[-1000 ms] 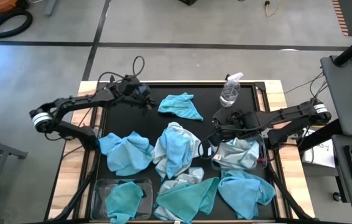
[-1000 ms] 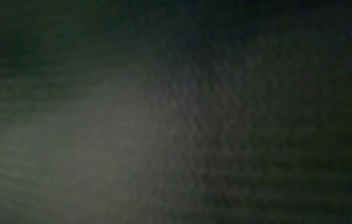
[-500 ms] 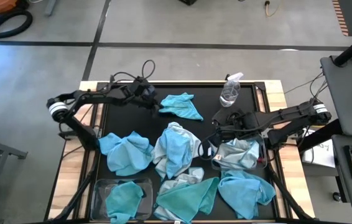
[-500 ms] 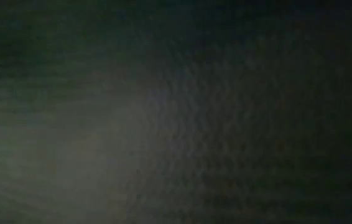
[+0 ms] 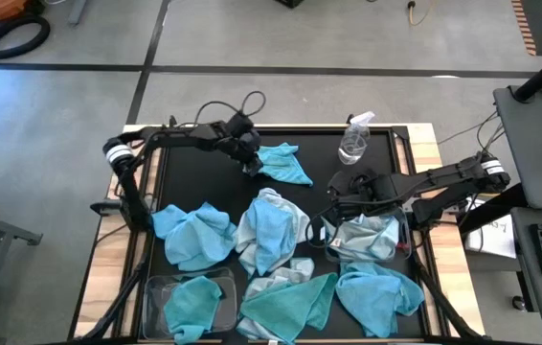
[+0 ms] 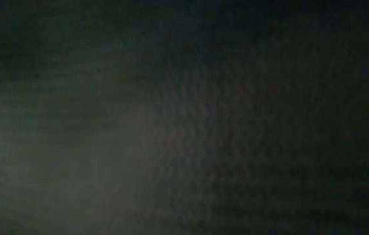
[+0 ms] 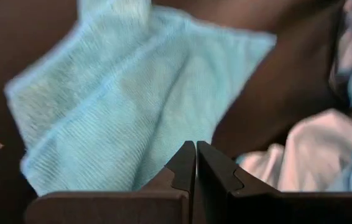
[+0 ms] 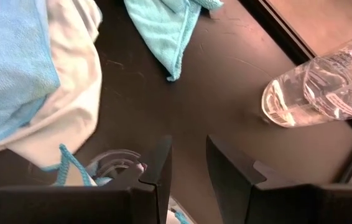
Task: Sort microfiber towel by color & place in baskets
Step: Put the blue towel into the bottom transparent bin
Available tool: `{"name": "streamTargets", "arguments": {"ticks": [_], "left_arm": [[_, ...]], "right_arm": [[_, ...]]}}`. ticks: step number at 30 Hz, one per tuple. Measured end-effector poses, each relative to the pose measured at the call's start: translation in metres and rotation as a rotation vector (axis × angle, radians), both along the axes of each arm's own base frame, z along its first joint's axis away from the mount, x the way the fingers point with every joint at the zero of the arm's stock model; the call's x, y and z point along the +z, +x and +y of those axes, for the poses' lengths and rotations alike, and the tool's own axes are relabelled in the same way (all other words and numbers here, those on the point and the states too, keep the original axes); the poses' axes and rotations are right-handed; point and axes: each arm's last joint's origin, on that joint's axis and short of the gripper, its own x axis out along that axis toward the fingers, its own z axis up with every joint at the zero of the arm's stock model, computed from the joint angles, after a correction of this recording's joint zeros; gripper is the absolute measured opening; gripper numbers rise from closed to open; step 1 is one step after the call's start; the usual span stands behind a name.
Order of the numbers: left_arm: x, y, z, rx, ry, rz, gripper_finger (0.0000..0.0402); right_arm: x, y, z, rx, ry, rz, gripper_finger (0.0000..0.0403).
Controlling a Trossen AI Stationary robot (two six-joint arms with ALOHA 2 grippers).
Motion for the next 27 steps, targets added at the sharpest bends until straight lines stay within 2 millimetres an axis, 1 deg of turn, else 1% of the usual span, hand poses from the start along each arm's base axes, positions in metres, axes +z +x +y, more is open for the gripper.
{"name": "streamTargets", "arguments": {"ticks": [6,9,12,15,18,21,27], "left_arm": [[0.011,0.020,-0.005,-0.143,-0.011,0.134,0.0000],[0.018,0.031,-0.007,-0.180,0.015,0.188,0.0000],[0.018,0.040,-0.005,-0.185,0.032,0.246,0.0000],[0.015,0.047,-0.001,-0.205,0.025,0.290,0.0000],[0.008,0.052,0.001,-0.223,-0.010,0.345,0.0006],[0.001,0.055,0.001,-0.252,-0.044,0.402,0.0023],[-0.011,0.060,-0.004,-0.297,-0.092,0.466,0.0071]], "right_arm": [[0.000,-0.002,0.000,0.010,-0.006,0.023,0.0093],[0.000,-0.002,0.000,0.017,-0.009,0.028,0.0093],[0.000,-0.002,0.000,0.018,-0.010,0.029,0.0093],[-0.001,-0.002,0.000,0.019,-0.010,0.031,0.0093],[-0.001,-0.002,0.000,0.023,-0.012,0.039,0.0093],[-0.001,-0.003,0.000,0.026,-0.014,0.043,0.0093],[-0.001,-0.003,-0.001,0.040,-0.019,0.057,0.0093]]}}
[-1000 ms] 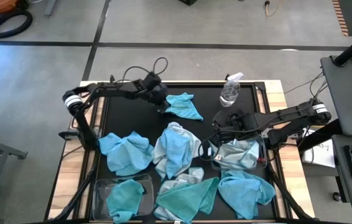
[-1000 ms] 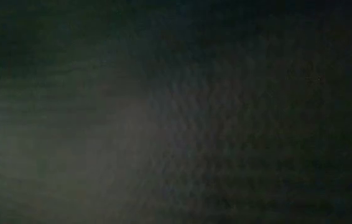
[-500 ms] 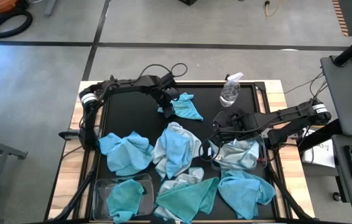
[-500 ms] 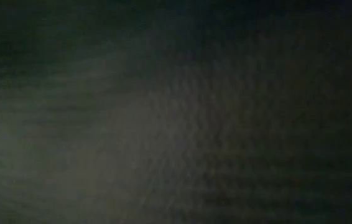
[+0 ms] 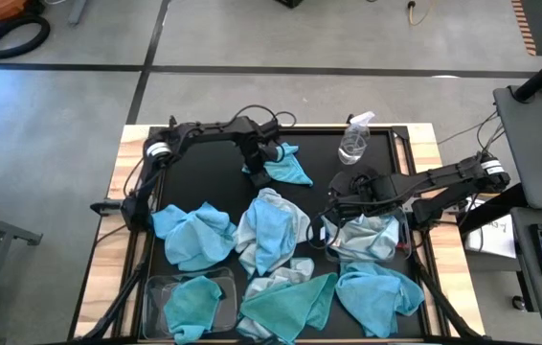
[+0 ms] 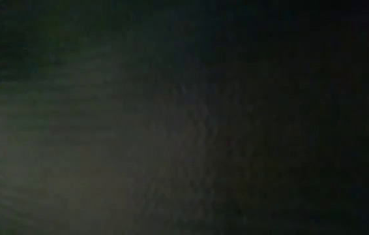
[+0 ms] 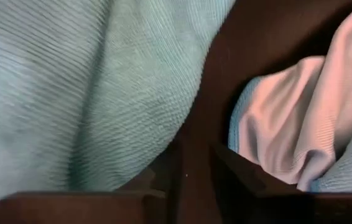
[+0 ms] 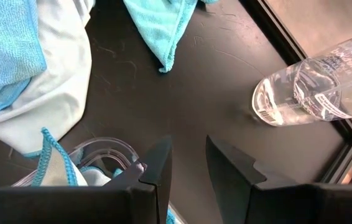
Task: Sort microfiber towel by color & place in baskets
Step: Put the blue towel into the bottom transparent bin
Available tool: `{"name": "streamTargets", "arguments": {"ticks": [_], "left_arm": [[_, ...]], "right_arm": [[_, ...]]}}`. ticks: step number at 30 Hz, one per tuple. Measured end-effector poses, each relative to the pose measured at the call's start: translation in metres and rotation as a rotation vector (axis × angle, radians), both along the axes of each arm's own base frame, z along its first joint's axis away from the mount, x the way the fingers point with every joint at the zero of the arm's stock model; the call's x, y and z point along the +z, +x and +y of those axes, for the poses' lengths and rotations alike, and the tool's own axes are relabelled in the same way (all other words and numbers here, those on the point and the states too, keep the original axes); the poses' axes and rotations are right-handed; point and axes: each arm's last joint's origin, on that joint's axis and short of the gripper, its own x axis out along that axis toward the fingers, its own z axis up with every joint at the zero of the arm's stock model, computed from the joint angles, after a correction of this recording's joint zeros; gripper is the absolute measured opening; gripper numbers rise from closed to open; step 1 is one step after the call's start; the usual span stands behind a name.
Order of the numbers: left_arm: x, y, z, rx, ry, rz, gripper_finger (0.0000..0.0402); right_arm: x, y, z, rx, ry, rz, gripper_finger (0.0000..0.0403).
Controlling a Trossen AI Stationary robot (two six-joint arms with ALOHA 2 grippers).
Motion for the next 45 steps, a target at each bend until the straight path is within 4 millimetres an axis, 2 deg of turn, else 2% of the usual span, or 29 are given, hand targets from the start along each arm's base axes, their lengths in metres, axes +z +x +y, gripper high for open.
{"name": "streamTargets", "arguments": {"ticks": [6,15,21,30,33,36,45], "left_arm": [[-0.010,0.003,-0.003,0.000,-0.009,0.028,0.0111],[-0.011,0.003,-0.002,0.027,0.003,0.045,0.0115],[0.000,0.005,-0.005,0.010,-0.051,-0.004,0.0115],[0.052,0.026,-0.003,-0.078,0.027,-0.142,0.0115],[0.062,0.029,-0.001,-0.098,0.049,-0.176,0.0115],[0.063,0.029,0.000,-0.109,0.045,-0.165,0.0116],[0.048,0.027,0.000,-0.144,-0.002,-0.081,0.0129]], "right_arm": [[-0.003,-0.001,0.000,0.014,-0.006,0.018,0.0093],[-0.015,-0.004,-0.001,0.012,-0.013,0.058,0.0093],[-0.018,-0.005,-0.001,0.011,-0.014,0.068,0.0093],[-0.018,-0.005,-0.001,0.010,-0.014,0.068,0.0093],[-0.018,-0.005,-0.001,0.010,-0.013,0.068,0.0093],[-0.018,-0.005,-0.001,0.011,-0.012,0.068,0.0093],[-0.019,-0.005,0.000,0.016,0.004,0.073,0.0093]]}}
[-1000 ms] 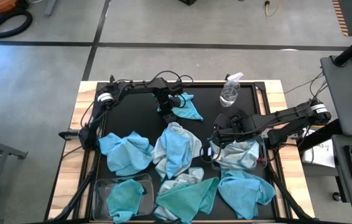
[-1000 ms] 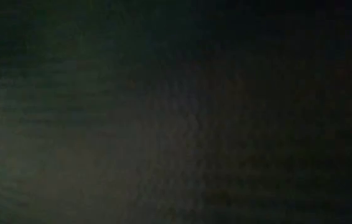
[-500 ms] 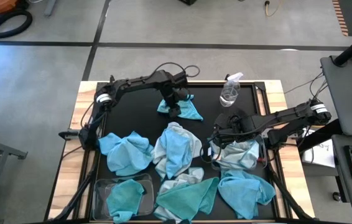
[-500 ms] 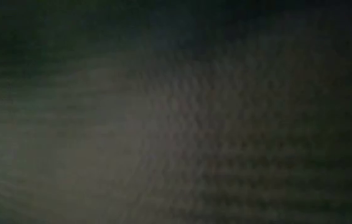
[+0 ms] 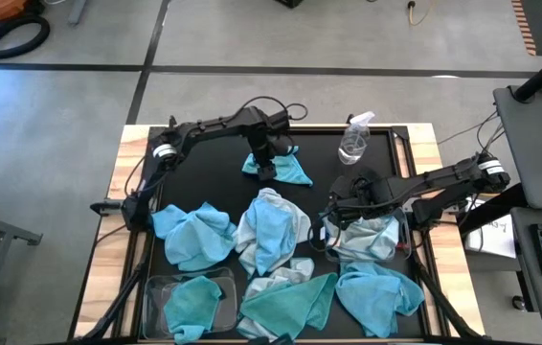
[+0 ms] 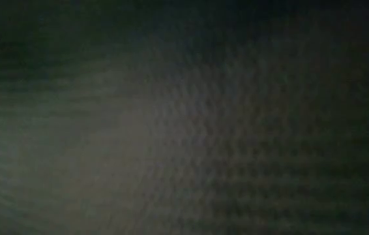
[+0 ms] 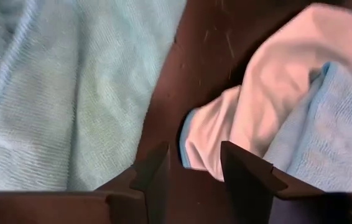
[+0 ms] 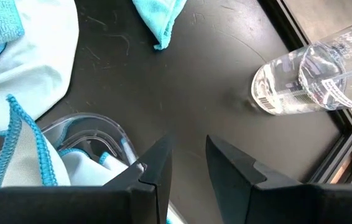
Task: Sort microfiber towel by color & place in baskets
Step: Put the blue towel into the bottom transparent bin
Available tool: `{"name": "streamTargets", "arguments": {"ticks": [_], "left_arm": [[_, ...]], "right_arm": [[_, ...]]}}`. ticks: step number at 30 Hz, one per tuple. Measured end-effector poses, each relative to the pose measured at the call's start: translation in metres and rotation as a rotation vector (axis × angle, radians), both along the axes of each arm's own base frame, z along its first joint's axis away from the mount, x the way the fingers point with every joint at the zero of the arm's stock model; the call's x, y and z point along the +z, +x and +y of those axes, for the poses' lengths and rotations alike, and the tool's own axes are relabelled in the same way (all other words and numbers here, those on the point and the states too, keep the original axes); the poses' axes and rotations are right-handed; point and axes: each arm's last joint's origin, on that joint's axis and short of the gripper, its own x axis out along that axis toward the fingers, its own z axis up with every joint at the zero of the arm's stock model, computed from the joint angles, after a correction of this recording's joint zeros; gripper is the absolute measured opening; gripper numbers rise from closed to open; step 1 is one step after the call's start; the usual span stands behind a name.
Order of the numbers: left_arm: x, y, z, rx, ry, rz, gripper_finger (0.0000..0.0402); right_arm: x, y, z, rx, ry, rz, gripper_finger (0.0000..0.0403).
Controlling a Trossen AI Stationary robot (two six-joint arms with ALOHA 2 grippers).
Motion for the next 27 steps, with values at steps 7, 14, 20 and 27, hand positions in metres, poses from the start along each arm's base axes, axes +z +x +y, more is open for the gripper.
{"name": "streamTargets", "arguments": {"ticks": [7,14,20,27], "left_arm": [[-0.020,0.005,0.011,0.077,0.181,0.136,0.0132],[-0.019,0.017,0.021,0.133,0.291,0.148,0.0132],[-0.029,0.026,0.025,0.154,0.281,0.161,0.0132],[-0.051,0.027,0.026,0.155,0.247,0.259,0.0133]], "right_arm": [[-0.001,0.000,0.000,0.000,0.000,0.002,0.0093],[-0.005,-0.002,0.000,-0.001,-0.001,0.015,0.0093],[-0.015,-0.005,-0.001,-0.009,0.001,0.047,0.0093],[-0.020,-0.008,-0.001,0.001,-0.003,0.073,0.0093]]}}
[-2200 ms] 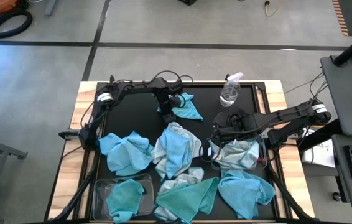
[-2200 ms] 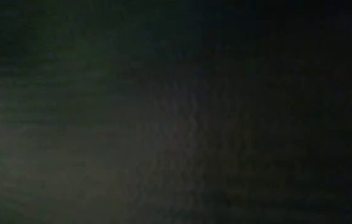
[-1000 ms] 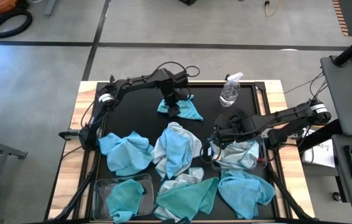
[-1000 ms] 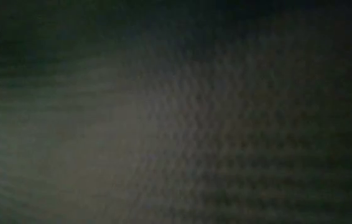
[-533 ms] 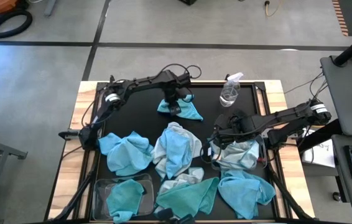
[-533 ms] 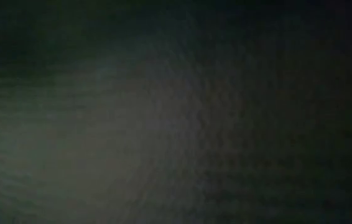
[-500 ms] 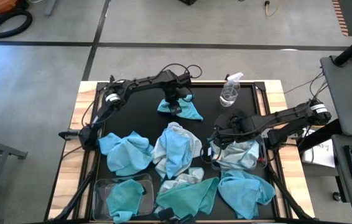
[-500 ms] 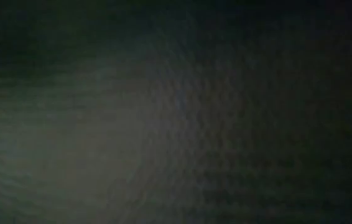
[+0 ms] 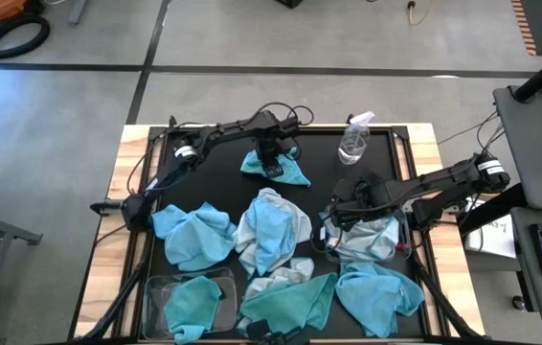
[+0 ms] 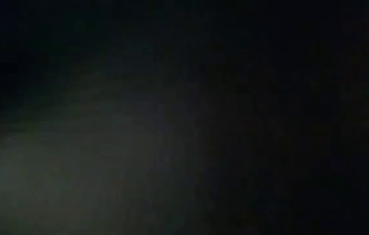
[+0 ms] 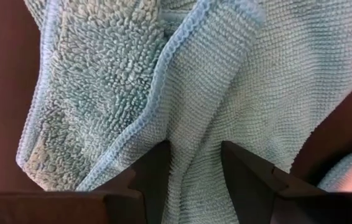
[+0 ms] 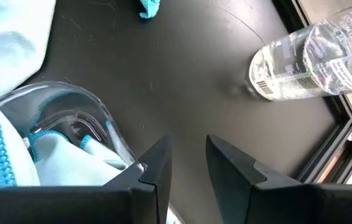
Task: Sort microfiber towel by color & place in baskets
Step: Put the blue towel into the bottom transparent bin
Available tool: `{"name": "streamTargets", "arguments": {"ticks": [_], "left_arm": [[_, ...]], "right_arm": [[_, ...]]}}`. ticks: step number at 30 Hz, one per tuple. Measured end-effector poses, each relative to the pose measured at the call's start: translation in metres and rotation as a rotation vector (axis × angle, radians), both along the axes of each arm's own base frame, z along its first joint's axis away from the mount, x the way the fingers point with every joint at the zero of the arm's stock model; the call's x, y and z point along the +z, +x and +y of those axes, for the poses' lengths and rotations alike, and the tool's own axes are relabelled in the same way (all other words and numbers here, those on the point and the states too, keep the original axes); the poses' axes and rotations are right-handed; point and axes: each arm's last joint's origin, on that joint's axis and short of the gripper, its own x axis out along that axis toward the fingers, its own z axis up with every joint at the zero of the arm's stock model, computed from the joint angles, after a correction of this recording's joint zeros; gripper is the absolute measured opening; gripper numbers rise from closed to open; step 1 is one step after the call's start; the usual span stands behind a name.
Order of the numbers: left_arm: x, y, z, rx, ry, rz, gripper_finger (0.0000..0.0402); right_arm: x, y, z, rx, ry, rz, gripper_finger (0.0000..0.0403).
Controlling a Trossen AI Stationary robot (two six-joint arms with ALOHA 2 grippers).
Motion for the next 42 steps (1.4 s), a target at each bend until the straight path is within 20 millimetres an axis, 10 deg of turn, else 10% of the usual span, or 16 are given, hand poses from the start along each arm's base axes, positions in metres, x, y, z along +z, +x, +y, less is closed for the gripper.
{"name": "streamTargets", "arguments": {"ticks": [9,18,24,42], "left_arm": [[-0.004,0.001,0.000,-0.001,0.006,0.009,0.0126],[0.001,0.001,0.003,0.015,0.009,0.019,0.0012],[0.010,0.001,-0.002,0.006,-0.016,0.036,0.0006],[0.152,-0.022,-0.055,0.027,0.037,-0.193,0.0002]], "right_arm": [[0.000,0.000,0.000,0.007,-0.001,0.003,0.0093],[0.000,0.000,0.000,0.007,-0.002,0.002,0.0093],[0.000,0.000,0.000,0.007,-0.003,0.001,0.0093],[0.000,0.001,0.000,0.028,-0.016,0.008,0.0093]]}}
